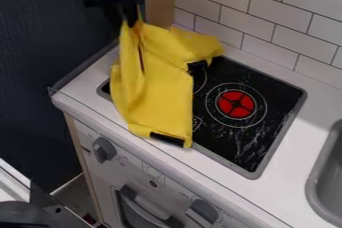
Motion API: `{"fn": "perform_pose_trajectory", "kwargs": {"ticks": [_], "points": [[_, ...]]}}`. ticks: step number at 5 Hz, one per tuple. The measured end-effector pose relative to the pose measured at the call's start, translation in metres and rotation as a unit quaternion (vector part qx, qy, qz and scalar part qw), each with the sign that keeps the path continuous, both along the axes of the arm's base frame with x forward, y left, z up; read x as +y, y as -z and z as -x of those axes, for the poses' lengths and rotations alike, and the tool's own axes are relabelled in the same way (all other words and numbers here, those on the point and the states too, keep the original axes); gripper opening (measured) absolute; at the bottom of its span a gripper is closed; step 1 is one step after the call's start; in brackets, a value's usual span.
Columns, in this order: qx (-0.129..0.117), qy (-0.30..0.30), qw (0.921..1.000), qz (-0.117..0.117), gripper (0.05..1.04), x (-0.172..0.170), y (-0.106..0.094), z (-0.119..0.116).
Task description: Fold the cloth from top right to left bottom
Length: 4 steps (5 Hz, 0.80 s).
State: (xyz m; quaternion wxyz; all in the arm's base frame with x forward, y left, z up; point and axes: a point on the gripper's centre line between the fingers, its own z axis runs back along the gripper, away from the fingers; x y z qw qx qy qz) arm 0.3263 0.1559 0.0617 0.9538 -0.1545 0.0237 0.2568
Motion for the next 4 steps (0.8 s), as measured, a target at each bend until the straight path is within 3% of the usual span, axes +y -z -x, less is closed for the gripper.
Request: {"fn": "perform_pose_trajectory", "kwargs": {"ticks": [1,2,3,4], "points": [[-0.011,0.016,0.9993,0.033,0.786,-0.015,0.008,0.002],[0.002,0.042,0.9991,0.013,1.005,-0.028,-0.002,0.007],[-0.007,0.048,0.9965,-0.068,1.004,-0.041,-0.034,0.011],[0.007,0.050,0.9920,-0.115,1.001,-0.048,-0.054,0.015]]}}
